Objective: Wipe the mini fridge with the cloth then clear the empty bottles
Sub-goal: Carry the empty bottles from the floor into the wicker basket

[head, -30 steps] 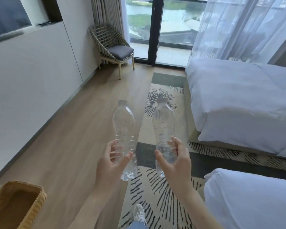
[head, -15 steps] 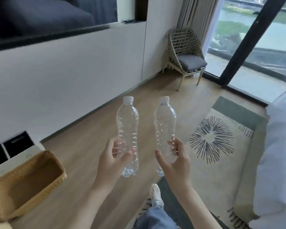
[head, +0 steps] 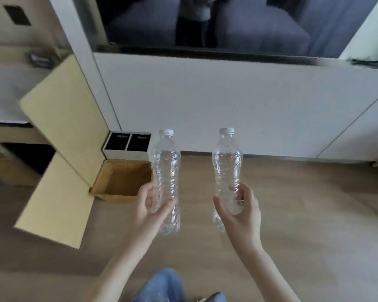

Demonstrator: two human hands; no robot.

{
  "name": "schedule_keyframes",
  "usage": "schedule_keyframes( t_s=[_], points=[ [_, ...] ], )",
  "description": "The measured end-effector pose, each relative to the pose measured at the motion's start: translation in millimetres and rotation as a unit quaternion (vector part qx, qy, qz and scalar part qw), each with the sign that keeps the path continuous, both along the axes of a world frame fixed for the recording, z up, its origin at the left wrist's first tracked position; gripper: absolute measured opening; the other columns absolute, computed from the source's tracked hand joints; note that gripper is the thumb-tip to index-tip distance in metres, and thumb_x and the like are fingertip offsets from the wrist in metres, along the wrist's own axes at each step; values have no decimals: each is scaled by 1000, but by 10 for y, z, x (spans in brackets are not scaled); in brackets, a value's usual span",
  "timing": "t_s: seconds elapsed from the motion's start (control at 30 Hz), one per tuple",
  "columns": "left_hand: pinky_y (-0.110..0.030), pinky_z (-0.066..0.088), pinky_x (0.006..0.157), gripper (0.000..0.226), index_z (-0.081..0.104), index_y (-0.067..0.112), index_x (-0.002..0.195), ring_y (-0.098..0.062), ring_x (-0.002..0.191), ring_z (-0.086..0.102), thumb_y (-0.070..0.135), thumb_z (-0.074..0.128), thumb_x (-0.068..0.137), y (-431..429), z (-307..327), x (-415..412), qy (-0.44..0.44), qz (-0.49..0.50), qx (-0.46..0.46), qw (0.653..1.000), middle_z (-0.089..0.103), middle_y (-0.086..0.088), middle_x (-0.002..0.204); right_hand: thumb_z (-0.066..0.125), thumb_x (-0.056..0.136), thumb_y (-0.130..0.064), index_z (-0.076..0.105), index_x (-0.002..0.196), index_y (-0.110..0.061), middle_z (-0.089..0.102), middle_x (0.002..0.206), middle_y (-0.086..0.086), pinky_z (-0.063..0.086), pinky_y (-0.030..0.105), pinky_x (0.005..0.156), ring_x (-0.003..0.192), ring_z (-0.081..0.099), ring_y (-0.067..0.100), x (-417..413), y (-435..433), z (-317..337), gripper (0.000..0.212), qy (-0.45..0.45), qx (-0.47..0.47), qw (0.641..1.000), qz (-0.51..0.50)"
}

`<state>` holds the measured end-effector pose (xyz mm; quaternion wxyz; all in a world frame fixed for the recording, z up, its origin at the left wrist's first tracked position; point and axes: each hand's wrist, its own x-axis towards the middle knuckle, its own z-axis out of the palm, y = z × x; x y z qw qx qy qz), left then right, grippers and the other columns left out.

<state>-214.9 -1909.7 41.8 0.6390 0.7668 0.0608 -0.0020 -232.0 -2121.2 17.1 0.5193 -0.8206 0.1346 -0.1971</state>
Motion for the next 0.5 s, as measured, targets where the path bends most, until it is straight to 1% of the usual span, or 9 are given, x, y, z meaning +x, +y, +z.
schedule_keyframes(
  t_s=[0.03, 0.1, 0.17, 0.23, 0.3, 0.37, 0.43, 0.47, 0.5],
  points=[
    [1, 36, 81, 50, 55, 18, 127, 0, 110, 52, 14, 79, 84, 42, -6, 22, 5, 22, 9, 1000, 57, 6, 121, 70, 70, -58, 52, 116, -44, 57, 108, -27, 41, 20, 85, 103, 54, 11, 120, 43, -33, 51, 3, 10, 1000, 19],
    [3, 36, 77, 49, 55, 16, 129, 7, 104, 53, 9, 76, 85, 163, -52, 56, 12, 61, 20, 998, 59, 7, 120, 71, 70, -57, 53, 117, -44, 58, 107, -26, 43, 23, 86, 103, 55, 12, 338, 167, -98, 51, 11, 29, 998, 59],
    [3, 37, 76, 49, 55, 17, 129, 14, 99, 53, 12, 76, 85, 306, -84, 86, 18, 94, 20, 995, 60, 9, 118, 71, 71, -56, 53, 117, -47, 60, 108, -24, 45, 26, 87, 104, 56, 12, 539, 330, -156, 50, 24, 39, 994, 101],
    [3, 38, 73, 49, 56, 25, 127, 18, 97, 54, 23, 77, 83, 490, -135, 152, 25, 124, 26, 992, 62, 16, 114, 71, 71, -57, 52, 117, -48, 60, 107, -25, 46, 27, 87, 104, 56, 12, 745, 538, -197, 50, 34, 40, 989, 138],
    [1, 40, 74, 50, 58, 31, 122, 17, 98, 56, 37, 78, 77, 723, -220, 260, 21, 162, 36, 986, 66, 23, 105, 70, 71, -58, 51, 114, -51, 59, 106, -26, 45, 26, 86, 103, 56, 11, 963, 770, -228, 48, 37, 39, 984, 169],
    [-7, 45, 80, 52, 59, 33, 120, 10, 100, 60, 48, 77, 73, 980, -320, 407, 17, 194, 44, 980, 67, 25, 106, 70, 71, -58, 52, 116, -50, 60, 106, -25, 45, 26, 86, 102, 56, 9, 1193, 1007, -252, 50, 38, 38, 980, 192],
    [-22, 49, 87, 51, 59, 36, 119, 3, 104, 62, 51, 79, 75, 1273, -427, 593, 22, 214, 43, 976, 68, 19, 112, 70, 71, -58, 55, 121, -42, 62, 106, -22, 47, 28, 87, 103, 56, 10, 1456, 1259, -275, 55, 44, 32, 977, 207],
    [-25, 49, 88, 50, 59, 37, 118, 2, 105, 62, 52, 79, 75, 1423, -463, 703, 26, 221, 45, 974, 68, 19, 113, 70, 71, -58, 56, 122, -39, 63, 106, -20, 48, 30, 87, 103, 57, 11, 1593, 1389, -284, 56, 48, 28, 976, 210],
    [-24, 49, 86, 50, 59, 39, 117, 3, 104, 62, 54, 79, 74, 1573, -488, 825, 27, 226, 48, 973, 68, 21, 112, 70, 72, -58, 56, 123, -37, 63, 106, -19, 49, 32, 87, 103, 57, 12, 1730, 1518, -290, 58, 49, 25, 976, 213]
  ],
)
